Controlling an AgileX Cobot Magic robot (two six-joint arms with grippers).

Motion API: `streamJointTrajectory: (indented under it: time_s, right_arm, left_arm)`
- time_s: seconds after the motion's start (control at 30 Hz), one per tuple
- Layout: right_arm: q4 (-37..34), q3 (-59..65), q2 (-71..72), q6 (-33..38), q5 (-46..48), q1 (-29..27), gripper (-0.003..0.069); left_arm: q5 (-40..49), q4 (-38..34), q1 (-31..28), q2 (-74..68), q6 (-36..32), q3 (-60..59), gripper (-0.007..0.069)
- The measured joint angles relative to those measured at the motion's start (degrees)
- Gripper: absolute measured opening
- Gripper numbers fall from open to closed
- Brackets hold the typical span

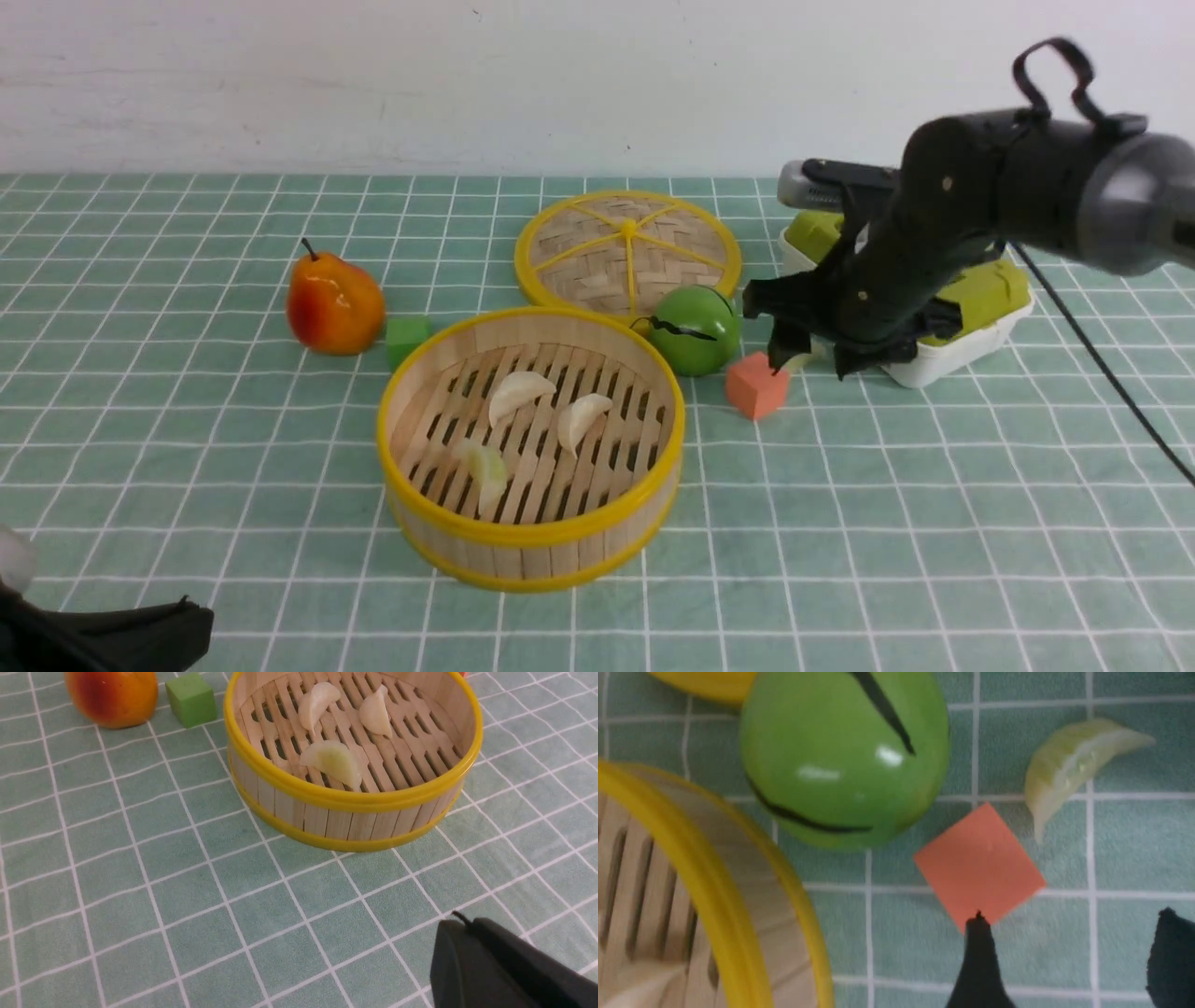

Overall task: Put the dumplings into the steamer on the table with the blue tablecloth.
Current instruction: 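Reach for and grasp a dumpling lying on the table beside the steamer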

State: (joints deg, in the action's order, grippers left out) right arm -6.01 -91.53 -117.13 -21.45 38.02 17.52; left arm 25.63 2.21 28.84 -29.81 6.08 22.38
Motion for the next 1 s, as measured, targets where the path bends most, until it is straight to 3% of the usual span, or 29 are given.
streamJointTrajectory:
  time_s: [0.13,0.33,0.5,0.77,0.87,1.0]
  right_arm:
    - [1.17,0.0,-2.71,-5.97,-7.23,0.0,0.0455]
    - [9.37,-0.05,-5.84,-18.33,-12.95,0.0,0.0424]
    - [13.46,-0.05,-6.36,-22.28,-14.79,-0.05,0.0407]
    - [14.19,-0.62,-8.99,-24.55,-18.17,-0.11,0.0382]
    - [14.19,-0.75,-9.06,-24.57,-17.97,-0.11,0.032]
    - [14.31,-0.75,-8.05,-22.73,-16.42,-0.17,0.015]
  left_arm:
    - [0.0,0.0,0.0,0.0,0.0,0.0,0.0003]
    - [0.0,0.0,0.0,0.0,0.0,0.0,0.0008]
    - [0.05,0.0,0.0,0.0,0.0,0.0,0.0016]
    - [0.05,0.0,0.0,0.0,0.0,-0.05,0.0017]
    - [0.11,0.0,0.0,0.0,0.0,-0.11,0.0017]
    - [0.11,0.0,0.0,0.0,0.0,-0.11,0.0017]
